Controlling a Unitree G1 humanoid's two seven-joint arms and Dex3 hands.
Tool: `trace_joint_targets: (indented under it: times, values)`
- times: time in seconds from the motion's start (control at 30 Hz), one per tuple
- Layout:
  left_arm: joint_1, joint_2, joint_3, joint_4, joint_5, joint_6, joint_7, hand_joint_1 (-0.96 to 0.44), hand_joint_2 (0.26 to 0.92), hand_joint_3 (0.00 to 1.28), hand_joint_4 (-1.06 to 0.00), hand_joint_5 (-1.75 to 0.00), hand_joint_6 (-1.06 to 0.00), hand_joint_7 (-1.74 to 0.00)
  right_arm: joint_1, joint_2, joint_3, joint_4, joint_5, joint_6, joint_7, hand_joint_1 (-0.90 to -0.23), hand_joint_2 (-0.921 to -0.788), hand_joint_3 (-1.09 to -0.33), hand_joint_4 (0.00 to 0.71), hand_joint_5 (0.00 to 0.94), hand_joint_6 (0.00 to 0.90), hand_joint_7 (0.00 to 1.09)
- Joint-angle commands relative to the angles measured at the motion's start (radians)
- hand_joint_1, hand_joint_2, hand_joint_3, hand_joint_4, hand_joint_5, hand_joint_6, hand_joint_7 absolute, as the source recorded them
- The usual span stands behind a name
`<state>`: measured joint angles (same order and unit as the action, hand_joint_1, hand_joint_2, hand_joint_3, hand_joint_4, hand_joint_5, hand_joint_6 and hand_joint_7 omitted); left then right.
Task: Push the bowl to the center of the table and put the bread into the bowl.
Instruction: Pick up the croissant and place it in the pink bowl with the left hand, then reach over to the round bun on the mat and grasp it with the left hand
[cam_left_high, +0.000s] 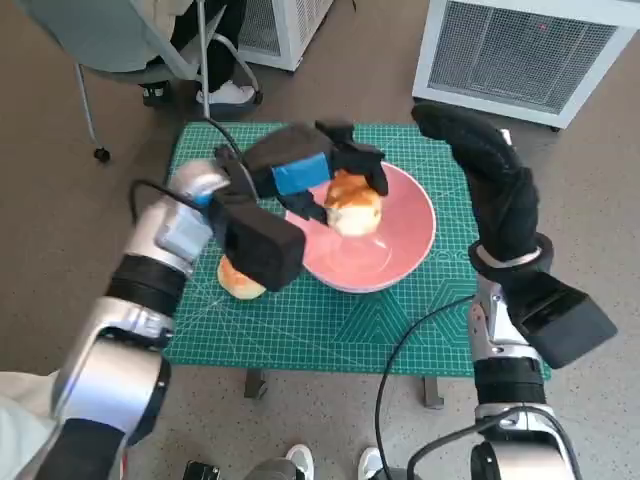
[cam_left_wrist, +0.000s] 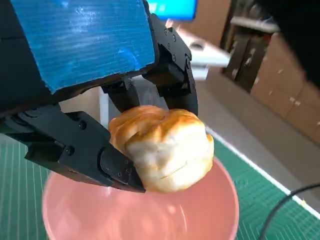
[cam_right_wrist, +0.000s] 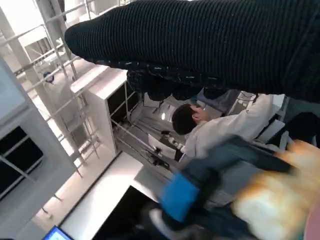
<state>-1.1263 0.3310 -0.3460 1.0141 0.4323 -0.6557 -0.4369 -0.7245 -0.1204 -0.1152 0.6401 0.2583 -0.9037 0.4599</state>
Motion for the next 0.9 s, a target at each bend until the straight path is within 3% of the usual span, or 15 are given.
trace_joint_targets:
  times: [0.03, 0.07, 0.13, 0.23, 0.47, 0.7, 0.9]
  values:
    - [-0.004, -0.008, -0.012, 0.01, -0.008, 0.086, -0.084, -0.15, 0.902, 0.07, -0.19, -0.43, -0.14, -0.65, 0.032, -0.004, -0.006, -0.004, -0.001, 0.003, -0.004, -0.58, -0.921, -0.8, 0.295, 0.063, -0.001, 0.72]
    - [-0.001, -0.006, -0.014, 0.003, -0.007, 0.098, -0.1, -0.18, 0.886, 0.05, -0.12, -0.27, -0.09, -0.53, 0.033, -0.004, -0.007, -0.004, -0.002, 0.003, -0.004, -0.58, -0.921, -0.799, 0.295, 0.063, -0.001, 0.72]
    - [0.006, 0.001, -0.019, -0.022, -0.007, 0.117, -0.134, -0.21, 0.864, 0.03, -0.06, -0.14, -0.05, -0.42, 0.033, -0.004, -0.008, -0.004, -0.005, 0.001, -0.007, -0.58, -0.921, -0.799, 0.295, 0.063, -0.001, 0.72]
    - [0.023, 0.015, -0.019, -0.063, -0.005, 0.119, -0.147, -0.25, 0.84, 0.01, -0.02, -0.05, -0.01, -0.36, 0.033, -0.003, -0.009, -0.002, -0.008, -0.004, -0.009, -0.581, -0.921, -0.799, 0.295, 0.063, -0.001, 0.71]
    - [0.082, 0.063, 0.017, -0.154, -0.04, 0.062, -0.135, -0.34, 0.844, 0.01, -0.04, -0.02, 0.0, -0.38, 0.033, 0.0, -0.006, -0.001, -0.006, -0.005, -0.011, -0.586, -0.921, -0.794, 0.295, 0.064, -0.001, 0.71]
    - [0.161, 0.136, 0.088, -0.315, -0.127, 0.059, -0.166, -0.32, 0.845, 0.0, -0.07, -0.03, 0.0, -0.38, 0.038, 0.006, -0.001, -0.007, -0.004, -0.003, -0.01, -0.587, -0.921, -0.794, 0.295, 0.064, -0.001, 0.71]
    - [0.257, 0.226, 0.156, -0.504, -0.164, 0.077, -0.163, -0.25, 0.837, 0.0, -0.14, -0.01, -0.13, -0.23, 0.039, 0.008, -0.001, 0.0, 0.0, -0.004, -0.005, -0.589, -0.921, -0.793, 0.295, 0.064, -0.001, 0.7]
